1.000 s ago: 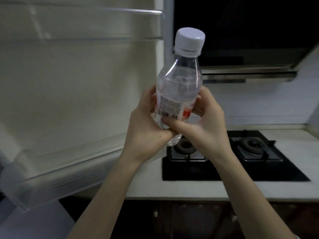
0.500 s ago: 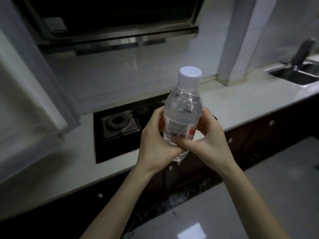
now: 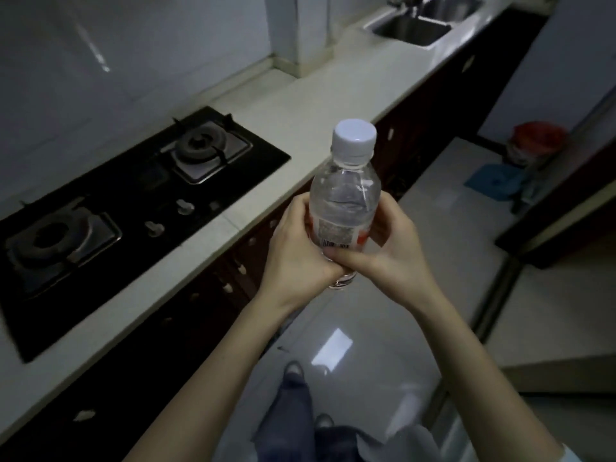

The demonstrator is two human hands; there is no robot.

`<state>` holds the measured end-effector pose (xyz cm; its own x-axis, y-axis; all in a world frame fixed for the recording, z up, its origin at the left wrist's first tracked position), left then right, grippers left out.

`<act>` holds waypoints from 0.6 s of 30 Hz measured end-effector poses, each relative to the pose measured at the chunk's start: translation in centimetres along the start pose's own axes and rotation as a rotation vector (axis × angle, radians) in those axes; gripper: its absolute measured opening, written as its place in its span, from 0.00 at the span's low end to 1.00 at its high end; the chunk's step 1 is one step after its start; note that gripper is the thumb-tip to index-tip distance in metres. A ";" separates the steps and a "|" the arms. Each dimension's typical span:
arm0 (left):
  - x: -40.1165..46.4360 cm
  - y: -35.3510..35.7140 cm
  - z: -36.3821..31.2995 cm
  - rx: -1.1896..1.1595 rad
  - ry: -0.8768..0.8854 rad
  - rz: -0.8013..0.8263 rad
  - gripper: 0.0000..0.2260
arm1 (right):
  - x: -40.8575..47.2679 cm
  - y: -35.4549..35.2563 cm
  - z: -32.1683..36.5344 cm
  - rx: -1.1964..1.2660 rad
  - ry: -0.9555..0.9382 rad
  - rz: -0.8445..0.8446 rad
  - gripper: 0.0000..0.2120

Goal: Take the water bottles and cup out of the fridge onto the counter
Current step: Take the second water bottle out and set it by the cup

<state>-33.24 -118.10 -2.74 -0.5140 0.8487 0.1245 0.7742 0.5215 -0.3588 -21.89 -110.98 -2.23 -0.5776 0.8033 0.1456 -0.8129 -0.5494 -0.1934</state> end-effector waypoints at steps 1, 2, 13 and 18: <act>0.6 1.0 0.4 0.003 -0.003 0.036 0.33 | 0.2 -0.7 -0.8 -0.007 0.017 -0.019 0.35; 1.3 1.9 0.7 0.006 -0.007 0.072 0.33 | 0.4 -1.3 -1.5 -0.015 0.035 -0.035 0.36; 13.5 9.0 2.8 0.016 0.035 0.358 0.32 | 8.7 -6.1 -7.4 -0.035 0.178 -0.242 0.36; 18.6 11.9 3.3 0.061 0.061 0.442 0.33 | 12.7 -8.1 -9.2 -0.048 0.221 -0.321 0.37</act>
<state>-34.86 -96.39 -7.76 -0.1146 0.9934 0.0004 0.8902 0.1029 -0.4437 -21.92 -94.23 -7.74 -0.2602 0.9656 -0.0051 -0.9421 -0.2550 -0.2179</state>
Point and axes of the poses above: each hand's wrist, its own x-axis towards the middle knuckle, its own y-axis out of the palm, z = x × y, the point moved 3 cm from there along x, towards the middle knuckle
